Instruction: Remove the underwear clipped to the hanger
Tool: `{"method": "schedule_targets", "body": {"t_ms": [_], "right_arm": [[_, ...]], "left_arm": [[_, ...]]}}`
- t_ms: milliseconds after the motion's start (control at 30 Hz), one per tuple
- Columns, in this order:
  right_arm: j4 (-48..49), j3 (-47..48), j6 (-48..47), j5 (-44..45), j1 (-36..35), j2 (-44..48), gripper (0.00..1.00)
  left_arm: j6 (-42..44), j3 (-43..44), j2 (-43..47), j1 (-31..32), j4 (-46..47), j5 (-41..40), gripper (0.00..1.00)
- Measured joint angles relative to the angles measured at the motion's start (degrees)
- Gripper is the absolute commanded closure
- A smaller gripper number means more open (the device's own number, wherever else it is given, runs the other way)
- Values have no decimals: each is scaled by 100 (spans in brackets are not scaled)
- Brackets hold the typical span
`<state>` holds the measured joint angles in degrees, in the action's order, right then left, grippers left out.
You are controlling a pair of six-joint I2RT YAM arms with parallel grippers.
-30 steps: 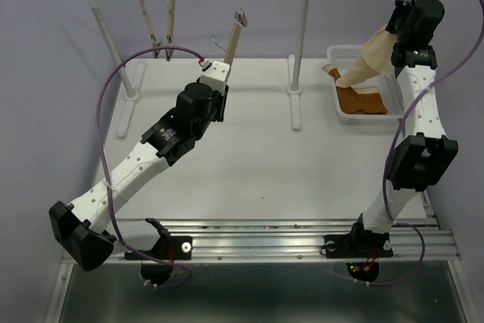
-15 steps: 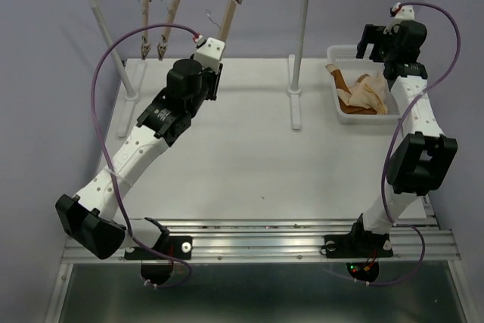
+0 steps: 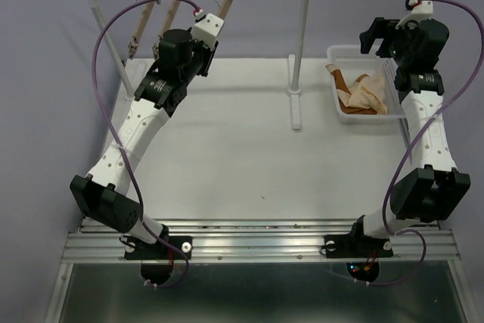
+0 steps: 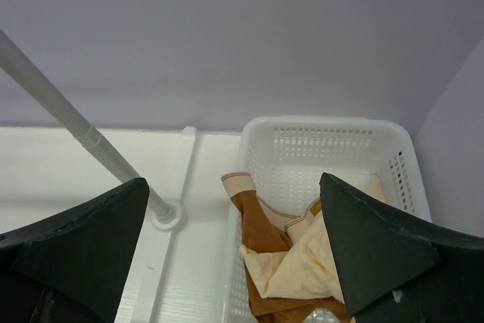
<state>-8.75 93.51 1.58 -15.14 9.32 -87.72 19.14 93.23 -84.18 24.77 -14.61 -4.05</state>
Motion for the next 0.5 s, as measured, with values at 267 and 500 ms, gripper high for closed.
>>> {"method": "schedule_targets", "body": {"t_ms": [267,500], "right_arm": [[24,-520,20,-33,0,72,0],[72,-632,39,-42,0,162,0]], "left_arm": [[404,404,-352,-214,-101,149,100],[505,1001,-796,-485,-188,439,100]]}}
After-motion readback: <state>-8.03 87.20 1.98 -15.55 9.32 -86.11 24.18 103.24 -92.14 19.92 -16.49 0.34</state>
